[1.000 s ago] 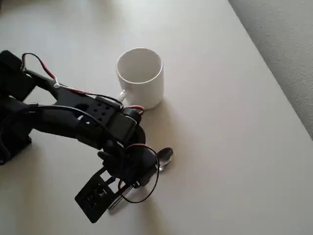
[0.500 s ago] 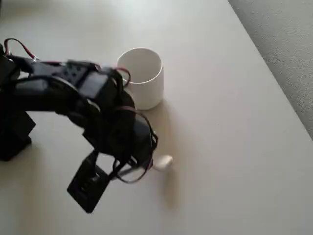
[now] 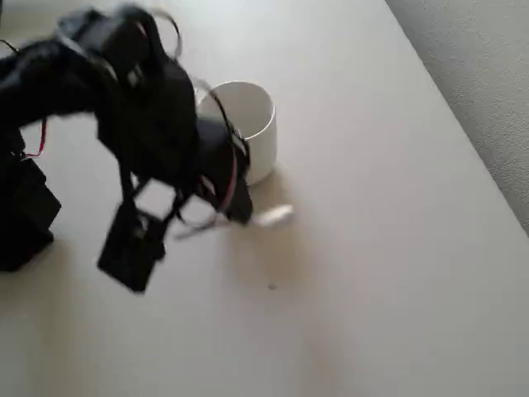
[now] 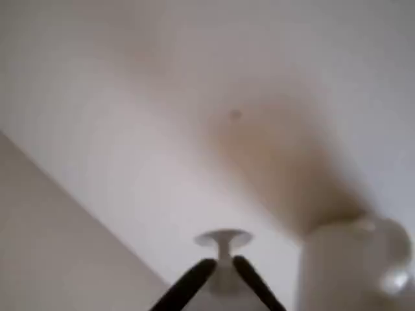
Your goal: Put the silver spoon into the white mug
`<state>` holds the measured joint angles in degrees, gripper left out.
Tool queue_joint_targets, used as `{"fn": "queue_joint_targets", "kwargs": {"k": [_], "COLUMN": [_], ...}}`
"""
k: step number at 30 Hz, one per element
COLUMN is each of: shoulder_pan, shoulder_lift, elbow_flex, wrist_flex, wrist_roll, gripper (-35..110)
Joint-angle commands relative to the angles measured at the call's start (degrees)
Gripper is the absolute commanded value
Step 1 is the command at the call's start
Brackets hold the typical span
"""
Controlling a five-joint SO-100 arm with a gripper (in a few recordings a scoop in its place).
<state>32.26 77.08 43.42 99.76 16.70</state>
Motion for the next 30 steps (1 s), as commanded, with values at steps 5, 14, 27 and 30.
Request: {"fn": "queue_joint_targets", "kwargs": {"k": [5, 14, 27, 30], "shoulder_pan": [-6.8, -13.4, -20.1, -21.0], "shoulder_lift": [12.7, 17.8, 16.7, 15.6], "elbow_flex": [-4.2, -0.4, 13.5, 16.3], "wrist_flex": [5.3, 6.0, 2.9, 1.2], "wrist_roll": [-0.9, -2.1, -3.3, -4.6], "gripper": [-2, -2, -2, -1]}}
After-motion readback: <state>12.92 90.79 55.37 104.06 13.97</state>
